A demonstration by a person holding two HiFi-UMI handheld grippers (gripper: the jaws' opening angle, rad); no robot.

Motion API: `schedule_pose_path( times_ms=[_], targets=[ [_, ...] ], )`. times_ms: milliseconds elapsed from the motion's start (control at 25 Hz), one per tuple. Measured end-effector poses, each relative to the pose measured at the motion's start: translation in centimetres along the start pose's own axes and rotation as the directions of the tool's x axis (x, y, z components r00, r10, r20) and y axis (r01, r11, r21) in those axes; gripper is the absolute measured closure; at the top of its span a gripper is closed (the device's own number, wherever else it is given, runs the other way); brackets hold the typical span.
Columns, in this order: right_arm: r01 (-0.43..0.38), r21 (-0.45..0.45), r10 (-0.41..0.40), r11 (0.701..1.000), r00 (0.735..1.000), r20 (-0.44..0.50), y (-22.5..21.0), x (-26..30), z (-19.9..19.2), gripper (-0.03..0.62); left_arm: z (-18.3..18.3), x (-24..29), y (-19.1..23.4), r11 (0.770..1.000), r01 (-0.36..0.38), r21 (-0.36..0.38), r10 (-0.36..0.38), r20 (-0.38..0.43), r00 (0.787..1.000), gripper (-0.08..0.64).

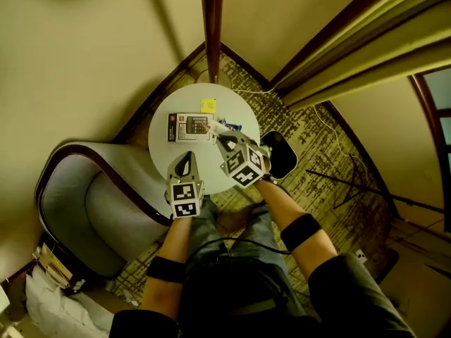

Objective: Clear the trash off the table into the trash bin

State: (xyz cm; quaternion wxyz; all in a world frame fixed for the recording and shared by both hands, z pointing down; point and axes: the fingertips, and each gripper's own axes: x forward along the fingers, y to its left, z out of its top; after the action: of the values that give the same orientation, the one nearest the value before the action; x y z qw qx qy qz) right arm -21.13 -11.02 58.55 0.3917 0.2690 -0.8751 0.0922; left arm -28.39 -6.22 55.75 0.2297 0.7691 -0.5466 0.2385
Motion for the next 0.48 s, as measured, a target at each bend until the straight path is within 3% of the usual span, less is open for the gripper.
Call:
schedule_pose_path(
  times_ms=[240,480],
  targets=[
    [0.061,0.183,-0.077,0.981,0.994,0.079,-1.5,-7.9,-1.7,0.560,1.9,-1.8,-5.4,0.998,0.038,0.052,-0.038,0.007,0.999,0.560],
    [0.146,0.317,-0.183,0.937,0.979,0.091,-4.4,-15.0,-6.3,0.560,3.4,-1.0,-13.0,0.983,0.136,0.122,-0.136,-0.008,0.991,0.560]
  ],
)
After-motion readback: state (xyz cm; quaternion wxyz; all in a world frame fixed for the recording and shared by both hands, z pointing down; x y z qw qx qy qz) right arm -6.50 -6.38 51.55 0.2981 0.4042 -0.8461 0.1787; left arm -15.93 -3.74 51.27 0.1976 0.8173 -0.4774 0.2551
